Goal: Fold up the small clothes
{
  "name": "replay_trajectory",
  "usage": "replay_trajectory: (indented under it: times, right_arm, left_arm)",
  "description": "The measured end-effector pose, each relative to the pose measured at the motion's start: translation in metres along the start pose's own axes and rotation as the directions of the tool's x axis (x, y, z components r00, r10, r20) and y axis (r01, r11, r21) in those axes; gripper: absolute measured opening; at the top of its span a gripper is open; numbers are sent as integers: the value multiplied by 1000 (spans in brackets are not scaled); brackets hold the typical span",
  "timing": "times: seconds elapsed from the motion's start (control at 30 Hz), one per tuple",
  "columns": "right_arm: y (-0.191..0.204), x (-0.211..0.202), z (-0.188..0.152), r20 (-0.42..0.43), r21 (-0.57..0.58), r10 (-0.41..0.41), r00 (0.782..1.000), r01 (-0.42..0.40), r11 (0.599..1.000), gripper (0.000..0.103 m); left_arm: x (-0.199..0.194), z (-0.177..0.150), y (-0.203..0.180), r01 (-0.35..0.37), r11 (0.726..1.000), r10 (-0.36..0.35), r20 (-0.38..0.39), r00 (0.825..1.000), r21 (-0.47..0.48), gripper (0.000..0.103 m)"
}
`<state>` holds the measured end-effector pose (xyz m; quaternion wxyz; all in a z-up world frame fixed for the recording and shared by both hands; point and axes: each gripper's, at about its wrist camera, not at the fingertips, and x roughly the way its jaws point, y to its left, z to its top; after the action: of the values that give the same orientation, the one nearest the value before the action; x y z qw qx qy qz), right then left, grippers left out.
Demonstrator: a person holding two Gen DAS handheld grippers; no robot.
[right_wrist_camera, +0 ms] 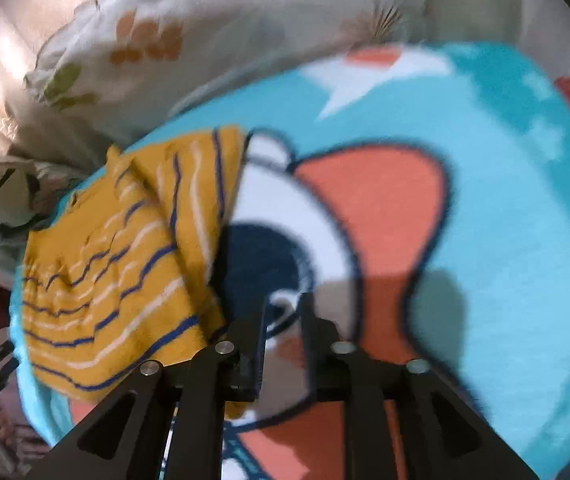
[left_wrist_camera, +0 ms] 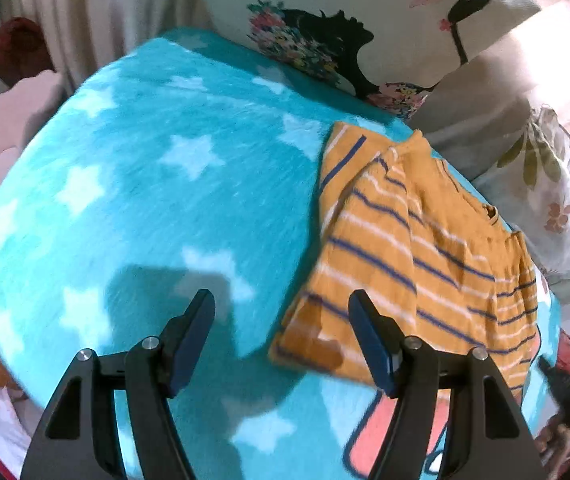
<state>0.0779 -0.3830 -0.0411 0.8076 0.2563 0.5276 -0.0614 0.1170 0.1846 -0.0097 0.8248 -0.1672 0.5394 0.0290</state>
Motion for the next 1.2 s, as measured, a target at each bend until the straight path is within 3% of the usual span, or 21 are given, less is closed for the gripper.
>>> replay_trajectory:
  times: [0.1,0.23,0.33,0.4,0.53,0.6,0.7,0.83,1.0,1.03,1.07,1.1,1.2]
  right_arm:
    - [32,-27,12,96,-106,74,993,-64,992,22]
    - [90,4,19,-8,-243,253,968,-247,938,29]
    - [114,58,33,-84,-265,237,968,-251,931,29]
    - [114,89,47,-102,-248,184,978,-204,947,29]
    - [104,100,67,-93,-199,167,982,-183,963,26]
    - [109,87,67,-74,-214,145,987,-158,964,27]
    - [122,59,58,-44,-260,138,990,-144,955,43]
    - [139,23,35,-27,-309,170,985,-170,936,46]
    - [160,0,8,-6,-318,145,989,-139,938,48]
    - [163,-2,4,-4,-317,139,990,-133,939,48]
    - [169,-3,0,2,-322,127,992,-120,939,48]
    - [175,-3,-3,8,-328,116,993,-107,939,48]
    - [196,1,-13,0,-334,98,995,-92,938,48]
  left_arm:
    - [-10,-21,-4,-28,1000,28,17,999,6,68]
    - [-17,-46,-9,-54,998,54,11,998,13,68]
    - [-31,-63,-5,-72,997,72,9,997,-13,68]
    - [-41,-72,-4,-93,995,94,18,995,-21,68]
    - [-50,-81,0,-127,992,127,24,992,-14,73]
    - [-44,-78,5,-107,994,108,14,994,-23,73]
    - [-20,-65,10,-32,998,31,-12,999,-50,73]
    - [24,-43,11,105,990,-113,-77,991,-91,73]
    - [54,-20,-7,178,984,-177,-101,979,2,72]
    - [56,-17,-12,194,980,-189,-100,977,37,47]
    - [58,-14,-15,175,982,-167,-118,979,67,10]
    - [60,-11,-14,160,984,-148,-130,980,80,9]
    - [56,2,11,195,981,-192,-137,972,11,8]
